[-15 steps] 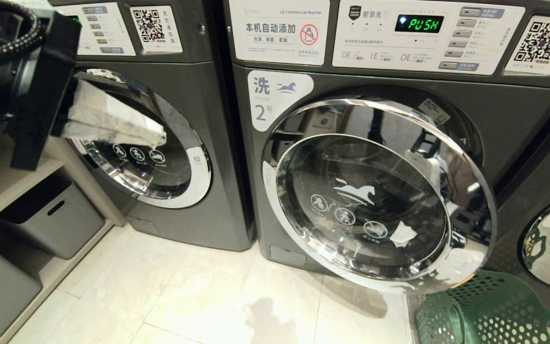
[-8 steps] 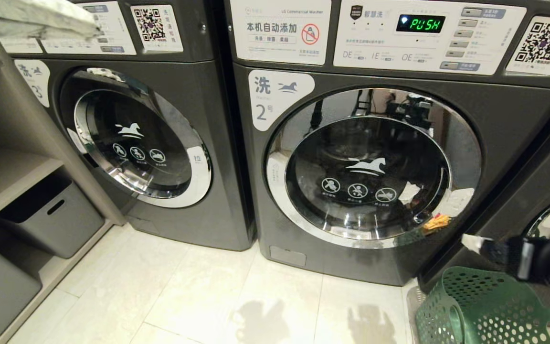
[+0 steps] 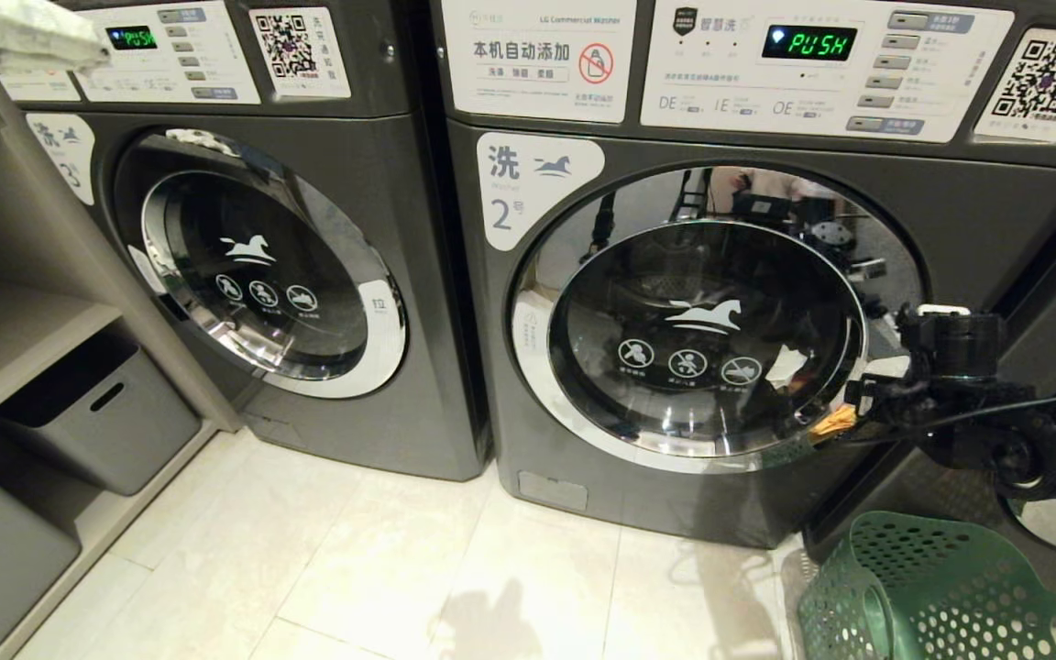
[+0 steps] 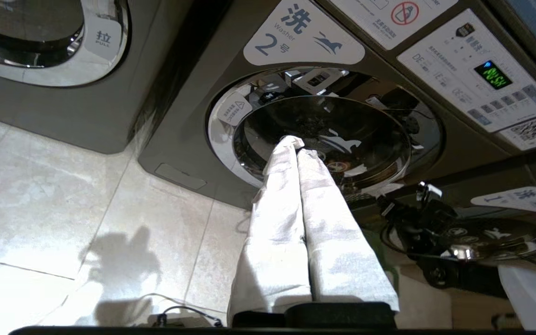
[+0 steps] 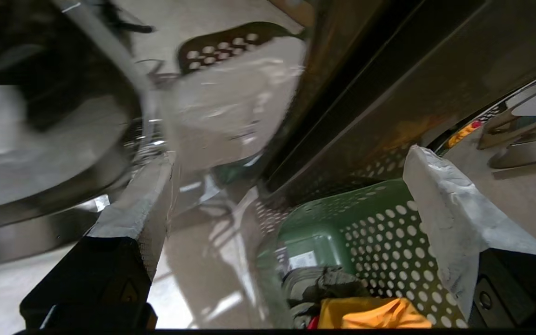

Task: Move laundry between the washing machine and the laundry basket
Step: Press the washing machine door tightly with the right hand

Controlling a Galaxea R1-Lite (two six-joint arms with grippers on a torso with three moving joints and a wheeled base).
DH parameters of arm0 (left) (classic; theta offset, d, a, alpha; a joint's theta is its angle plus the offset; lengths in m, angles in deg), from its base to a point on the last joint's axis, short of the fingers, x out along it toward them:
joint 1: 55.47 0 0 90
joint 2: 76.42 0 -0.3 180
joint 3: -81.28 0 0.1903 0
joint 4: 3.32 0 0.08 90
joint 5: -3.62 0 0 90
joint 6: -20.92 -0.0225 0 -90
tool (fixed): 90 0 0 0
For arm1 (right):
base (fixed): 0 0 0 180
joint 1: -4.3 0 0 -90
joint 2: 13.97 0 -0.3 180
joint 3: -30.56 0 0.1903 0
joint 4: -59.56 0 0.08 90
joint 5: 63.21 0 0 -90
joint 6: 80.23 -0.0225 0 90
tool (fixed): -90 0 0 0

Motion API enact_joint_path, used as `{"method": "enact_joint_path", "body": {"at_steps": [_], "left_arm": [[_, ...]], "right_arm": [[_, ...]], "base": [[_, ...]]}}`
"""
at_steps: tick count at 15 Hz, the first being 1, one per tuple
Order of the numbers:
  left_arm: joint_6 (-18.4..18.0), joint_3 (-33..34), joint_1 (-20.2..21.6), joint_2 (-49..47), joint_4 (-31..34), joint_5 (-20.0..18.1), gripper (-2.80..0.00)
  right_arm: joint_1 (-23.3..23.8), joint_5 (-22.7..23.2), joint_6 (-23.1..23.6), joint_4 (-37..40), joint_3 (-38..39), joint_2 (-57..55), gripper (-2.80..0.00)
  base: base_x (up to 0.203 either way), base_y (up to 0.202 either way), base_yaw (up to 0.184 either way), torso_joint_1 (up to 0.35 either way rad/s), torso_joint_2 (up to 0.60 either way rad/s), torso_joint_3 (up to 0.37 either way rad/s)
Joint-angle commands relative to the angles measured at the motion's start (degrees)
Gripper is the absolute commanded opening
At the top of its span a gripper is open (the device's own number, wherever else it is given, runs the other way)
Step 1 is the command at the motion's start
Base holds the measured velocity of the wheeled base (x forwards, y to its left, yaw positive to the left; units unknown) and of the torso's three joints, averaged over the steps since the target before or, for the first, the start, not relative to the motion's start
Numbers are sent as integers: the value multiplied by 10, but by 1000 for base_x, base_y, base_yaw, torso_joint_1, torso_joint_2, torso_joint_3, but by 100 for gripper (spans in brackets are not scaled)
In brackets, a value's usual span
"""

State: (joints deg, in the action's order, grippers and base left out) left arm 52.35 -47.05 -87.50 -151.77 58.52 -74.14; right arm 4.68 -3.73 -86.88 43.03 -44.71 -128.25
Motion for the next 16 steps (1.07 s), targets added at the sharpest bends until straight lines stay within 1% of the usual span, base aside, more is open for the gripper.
{"method": "enact_joint_path", "body": {"at_steps": [1, 3, 5, 8, 12, 16], "left_arm": [[-24, 18, 0, 11, 1, 2, -280], [-43, 21, 0, 12, 1, 2, -280], [-53, 21, 0, 10, 1, 2, -280], [-53, 22, 0, 6, 1, 2, -280], [-53, 22, 0, 5, 1, 2, -280], [-53, 22, 0, 14, 4, 3, -280]], "right_arm": [[36, -2, 18, -74, -19, -104, 0], [41, 8, 21, -114, -48, -133, 0], [40, 57, 18, -117, -39, -124, 0], [39, 89, 18, -115, -20, -95, 0], [29, 97, 18, -118, 8, -71, 0], [4, 136, 21, -105, 106, 48, 0]], "base": [[0, 0, 0, 0, 0, 0], [0, 0, 0, 0, 0, 0], [0, 0, 0, 0, 0, 0], [0, 0, 0, 0, 0, 0], [0, 0, 0, 0, 0, 0], [0, 0, 0, 0, 0, 0]]}}
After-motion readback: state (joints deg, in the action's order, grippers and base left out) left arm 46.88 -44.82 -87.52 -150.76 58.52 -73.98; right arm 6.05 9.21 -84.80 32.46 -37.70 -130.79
